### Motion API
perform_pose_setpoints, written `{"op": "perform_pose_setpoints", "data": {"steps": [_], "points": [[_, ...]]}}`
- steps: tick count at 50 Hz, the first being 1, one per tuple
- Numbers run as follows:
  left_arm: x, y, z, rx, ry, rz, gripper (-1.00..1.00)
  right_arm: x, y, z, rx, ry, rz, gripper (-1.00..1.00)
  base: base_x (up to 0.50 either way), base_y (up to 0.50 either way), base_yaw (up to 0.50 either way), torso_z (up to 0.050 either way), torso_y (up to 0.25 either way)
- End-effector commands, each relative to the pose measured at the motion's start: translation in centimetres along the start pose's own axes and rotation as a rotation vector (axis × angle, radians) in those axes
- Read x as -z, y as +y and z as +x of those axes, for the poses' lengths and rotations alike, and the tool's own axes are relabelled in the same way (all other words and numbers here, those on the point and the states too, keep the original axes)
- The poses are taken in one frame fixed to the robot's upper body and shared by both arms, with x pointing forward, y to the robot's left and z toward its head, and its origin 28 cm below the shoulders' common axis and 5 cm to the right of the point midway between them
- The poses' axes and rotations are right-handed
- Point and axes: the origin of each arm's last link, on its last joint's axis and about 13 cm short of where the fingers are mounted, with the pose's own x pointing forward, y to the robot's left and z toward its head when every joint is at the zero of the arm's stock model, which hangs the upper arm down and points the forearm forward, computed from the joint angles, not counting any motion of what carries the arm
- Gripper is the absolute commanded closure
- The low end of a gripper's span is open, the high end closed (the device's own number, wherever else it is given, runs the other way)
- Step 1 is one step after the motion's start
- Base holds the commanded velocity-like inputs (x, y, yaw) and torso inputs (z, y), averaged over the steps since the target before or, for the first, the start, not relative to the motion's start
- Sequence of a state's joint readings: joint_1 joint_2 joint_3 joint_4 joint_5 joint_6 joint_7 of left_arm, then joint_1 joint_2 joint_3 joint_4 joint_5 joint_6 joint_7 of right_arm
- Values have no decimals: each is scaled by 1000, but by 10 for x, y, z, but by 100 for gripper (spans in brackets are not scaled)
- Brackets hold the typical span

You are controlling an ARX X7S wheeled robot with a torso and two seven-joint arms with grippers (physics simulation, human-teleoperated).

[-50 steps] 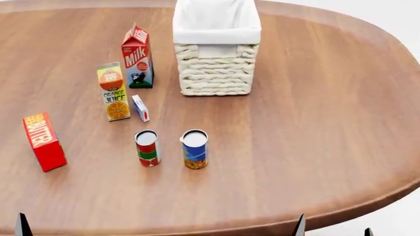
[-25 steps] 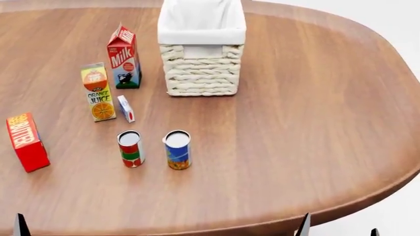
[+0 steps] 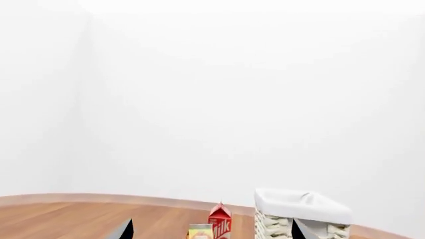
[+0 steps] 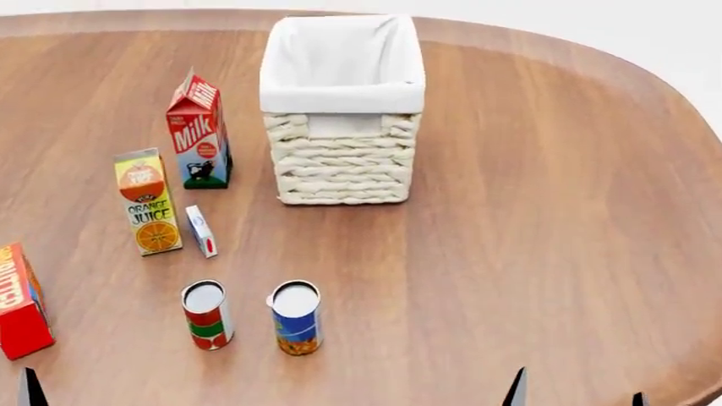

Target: Pick up the alphabet soup, and put it in the basket.

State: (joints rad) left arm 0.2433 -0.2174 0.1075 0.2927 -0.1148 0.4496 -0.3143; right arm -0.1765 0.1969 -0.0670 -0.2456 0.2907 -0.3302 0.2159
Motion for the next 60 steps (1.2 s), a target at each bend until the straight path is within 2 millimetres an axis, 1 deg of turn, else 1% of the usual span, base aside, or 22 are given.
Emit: {"op": "perform_pose_setpoints", "data": {"steps": [1, 30, 60], "points": [[0, 0, 0, -1, -2, -1, -100, 0, 0, 0, -1, -4, 2, -100, 324, 0, 0, 0, 0], [-1, 0, 0, -2, -6, -3, -100, 1, 0, 0, 3, -2, -2, -100, 317, 0, 0, 0, 0], [-2, 1, -1, -3, -11, -5, -100, 1, 0, 1, 5, 0, 1, -100, 271, 0, 0, 0, 0]]}}
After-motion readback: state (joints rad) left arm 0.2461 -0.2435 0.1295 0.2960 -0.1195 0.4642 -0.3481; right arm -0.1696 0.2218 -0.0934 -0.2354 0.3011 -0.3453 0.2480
